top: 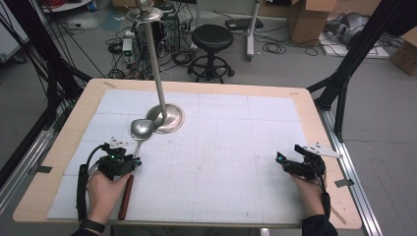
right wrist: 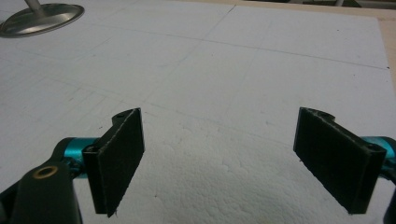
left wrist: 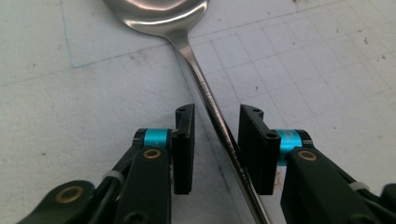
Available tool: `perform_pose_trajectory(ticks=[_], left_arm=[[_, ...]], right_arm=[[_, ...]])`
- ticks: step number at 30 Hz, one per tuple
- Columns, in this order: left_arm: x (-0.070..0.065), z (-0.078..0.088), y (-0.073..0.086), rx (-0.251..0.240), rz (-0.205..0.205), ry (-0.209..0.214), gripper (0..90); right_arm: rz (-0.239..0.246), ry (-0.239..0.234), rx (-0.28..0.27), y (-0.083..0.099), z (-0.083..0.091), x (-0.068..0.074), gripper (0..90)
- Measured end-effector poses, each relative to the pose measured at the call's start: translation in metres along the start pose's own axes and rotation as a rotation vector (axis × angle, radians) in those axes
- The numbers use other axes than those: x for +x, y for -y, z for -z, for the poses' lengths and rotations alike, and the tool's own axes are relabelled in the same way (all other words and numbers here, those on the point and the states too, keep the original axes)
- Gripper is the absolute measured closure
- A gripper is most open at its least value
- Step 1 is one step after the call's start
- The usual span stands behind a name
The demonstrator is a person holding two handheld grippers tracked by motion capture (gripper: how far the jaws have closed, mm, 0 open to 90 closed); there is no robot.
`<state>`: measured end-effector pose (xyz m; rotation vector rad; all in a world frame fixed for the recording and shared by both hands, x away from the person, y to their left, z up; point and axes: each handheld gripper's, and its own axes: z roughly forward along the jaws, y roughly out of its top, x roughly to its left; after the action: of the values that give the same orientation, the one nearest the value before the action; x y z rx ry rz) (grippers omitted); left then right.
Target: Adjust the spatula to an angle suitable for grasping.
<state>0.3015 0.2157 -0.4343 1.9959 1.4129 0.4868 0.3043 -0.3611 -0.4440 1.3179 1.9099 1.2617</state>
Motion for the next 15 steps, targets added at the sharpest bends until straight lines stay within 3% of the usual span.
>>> perform_pose_trajectory(ticks=[9, 15], left_arm=[[0.001, 0.0, -0.001, 0.014, 0.026, -0.005, 74.6], [0.01, 0.002, 0.001, 0.007, 0.076, 0.005, 79.1]], right_arm=[[0.0, -0.002, -0.002, 0.0, 0.0, 0.0, 15.8], [0.002, -0.003, -0.007, 0.0, 0.0, -0.001, 15.8]])
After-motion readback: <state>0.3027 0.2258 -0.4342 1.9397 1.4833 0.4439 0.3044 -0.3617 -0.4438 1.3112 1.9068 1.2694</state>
